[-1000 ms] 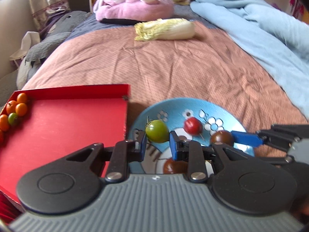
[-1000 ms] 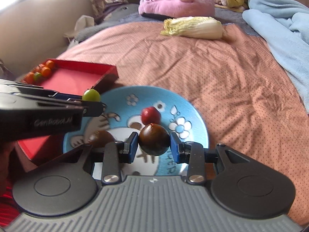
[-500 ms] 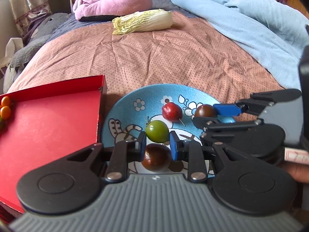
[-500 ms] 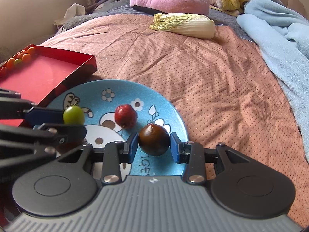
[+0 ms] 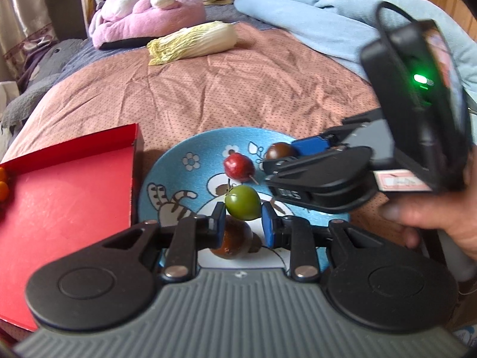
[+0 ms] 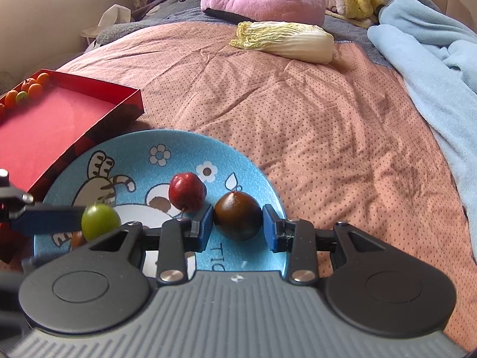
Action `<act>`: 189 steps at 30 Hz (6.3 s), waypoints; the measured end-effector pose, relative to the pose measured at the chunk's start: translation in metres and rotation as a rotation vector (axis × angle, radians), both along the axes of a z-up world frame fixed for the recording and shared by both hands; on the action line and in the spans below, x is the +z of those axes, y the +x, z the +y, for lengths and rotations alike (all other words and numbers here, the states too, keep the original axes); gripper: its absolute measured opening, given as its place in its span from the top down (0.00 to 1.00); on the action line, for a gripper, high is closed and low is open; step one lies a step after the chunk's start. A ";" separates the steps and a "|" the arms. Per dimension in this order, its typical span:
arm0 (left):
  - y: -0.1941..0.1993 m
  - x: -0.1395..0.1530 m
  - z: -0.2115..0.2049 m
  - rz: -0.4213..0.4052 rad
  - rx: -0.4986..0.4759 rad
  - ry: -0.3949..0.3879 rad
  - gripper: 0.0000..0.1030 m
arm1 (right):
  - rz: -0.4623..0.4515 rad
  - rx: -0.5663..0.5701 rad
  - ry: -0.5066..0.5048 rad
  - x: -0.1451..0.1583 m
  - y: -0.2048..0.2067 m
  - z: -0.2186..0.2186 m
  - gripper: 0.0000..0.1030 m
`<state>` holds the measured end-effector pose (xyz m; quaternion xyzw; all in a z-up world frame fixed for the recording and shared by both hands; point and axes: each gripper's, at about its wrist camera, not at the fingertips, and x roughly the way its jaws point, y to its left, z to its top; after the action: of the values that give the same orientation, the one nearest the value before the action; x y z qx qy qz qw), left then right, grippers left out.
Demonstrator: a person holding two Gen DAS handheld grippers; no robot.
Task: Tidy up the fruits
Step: 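Lower and release the brown tomato with the right tool while the left tool releases the green tomato, then move both tools back to the red tray, then grasp a green tomato with the right tool, then grasp a red tomato with the left tool, then carry the green tomato with the right tool while the left tool carries the red tomato to the plate, then open the right tool over the plate while the left tool releases the red tomato there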
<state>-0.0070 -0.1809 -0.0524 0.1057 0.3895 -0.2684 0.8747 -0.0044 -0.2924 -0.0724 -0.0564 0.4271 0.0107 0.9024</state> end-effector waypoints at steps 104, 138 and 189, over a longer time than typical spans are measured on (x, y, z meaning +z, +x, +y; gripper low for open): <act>0.119 -0.016 0.298 0.047 0.675 0.085 0.54 | -0.016 0.473 0.295 0.008 0.105 0.251 0.70; 0.086 0.053 0.161 -0.071 0.489 -0.047 0.69 | -0.091 0.276 0.296 0.040 0.007 0.087 0.70; -0.004 -0.007 -0.011 0.067 -0.025 -0.056 0.47 | -0.048 0.051 0.156 0.023 -0.027 -0.014 0.53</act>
<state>-0.0106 -0.1923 -0.0597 0.0769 0.4096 -0.2935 0.8603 -0.0312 -0.3066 -0.0489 0.0032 0.4017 0.0656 0.9134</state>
